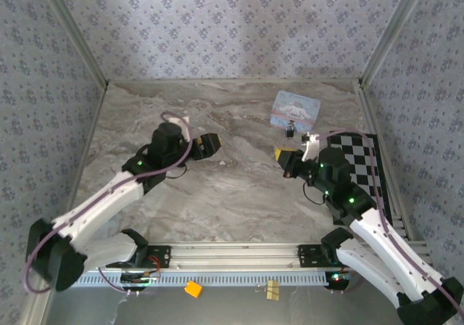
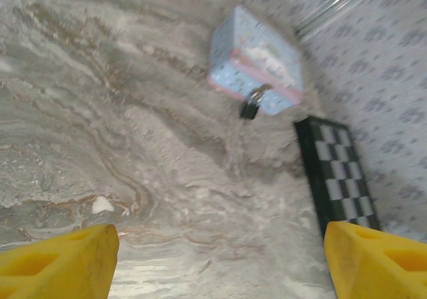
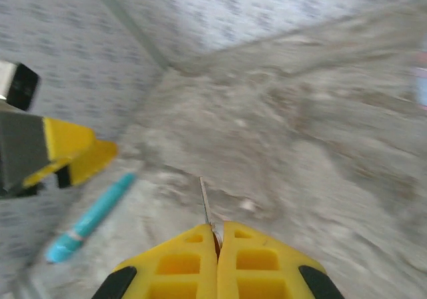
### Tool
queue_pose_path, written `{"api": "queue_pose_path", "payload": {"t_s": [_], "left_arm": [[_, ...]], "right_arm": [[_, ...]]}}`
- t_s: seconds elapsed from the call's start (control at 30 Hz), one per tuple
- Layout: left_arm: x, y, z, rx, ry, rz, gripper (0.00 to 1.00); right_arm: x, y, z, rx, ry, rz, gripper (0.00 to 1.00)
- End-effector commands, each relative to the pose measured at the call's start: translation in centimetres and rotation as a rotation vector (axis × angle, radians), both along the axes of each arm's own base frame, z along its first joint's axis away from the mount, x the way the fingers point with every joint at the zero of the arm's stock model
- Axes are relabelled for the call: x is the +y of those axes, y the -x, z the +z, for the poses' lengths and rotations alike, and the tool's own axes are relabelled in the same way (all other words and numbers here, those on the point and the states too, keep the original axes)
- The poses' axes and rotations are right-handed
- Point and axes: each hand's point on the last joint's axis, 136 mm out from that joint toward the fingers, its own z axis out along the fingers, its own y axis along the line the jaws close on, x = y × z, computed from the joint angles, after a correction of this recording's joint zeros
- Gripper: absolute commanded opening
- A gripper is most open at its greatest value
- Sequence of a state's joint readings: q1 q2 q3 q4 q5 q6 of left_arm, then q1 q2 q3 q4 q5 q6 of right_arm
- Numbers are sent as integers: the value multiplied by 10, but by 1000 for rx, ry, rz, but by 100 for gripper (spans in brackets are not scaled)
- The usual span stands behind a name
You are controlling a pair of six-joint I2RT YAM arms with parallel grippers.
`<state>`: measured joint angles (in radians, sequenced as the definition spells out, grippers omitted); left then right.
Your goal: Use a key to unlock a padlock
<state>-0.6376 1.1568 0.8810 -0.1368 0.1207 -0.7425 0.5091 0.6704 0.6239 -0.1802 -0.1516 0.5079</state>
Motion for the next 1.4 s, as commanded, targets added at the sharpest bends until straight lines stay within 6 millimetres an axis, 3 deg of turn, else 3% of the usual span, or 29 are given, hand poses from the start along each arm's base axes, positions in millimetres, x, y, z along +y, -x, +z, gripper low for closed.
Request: {"api": "queue_pose_path", "payload": {"t_s": [0.0, 0.13, 0.3, 0.43, 0.6, 0.8, 1.17, 1.37], "left_arm": [[-28, -15, -10, 22, -66, -87, 80], [-76, -40, -33, 52, -120, -166, 79], [-139, -69, -61, 29, -179, -250, 77], [-182, -92, -82, 32, -168, -292, 75], [-224, -119, -104, 33, -159, -315, 72], [-259, -140, -121, 17, -147, -331, 71], [-292, -158, -153, -12, -160, -338, 64], [-301, -166, -170, 6, -180, -296, 59]], "right_arm": [[-45, 9, -52, 117, 212, -136, 0], [-64, 8, -62, 68, 180, -214, 0], [-73, 13, -96, -15, 183, -238, 0], [-85, 13, -78, -97, 186, -294, 0], [-106, 19, -74, -107, 179, -400, 0], [-130, 32, -75, -123, 149, -518, 0], [-132, 33, -74, -121, 134, -529, 0], [-131, 34, -73, -119, 128, -523, 0]]}}
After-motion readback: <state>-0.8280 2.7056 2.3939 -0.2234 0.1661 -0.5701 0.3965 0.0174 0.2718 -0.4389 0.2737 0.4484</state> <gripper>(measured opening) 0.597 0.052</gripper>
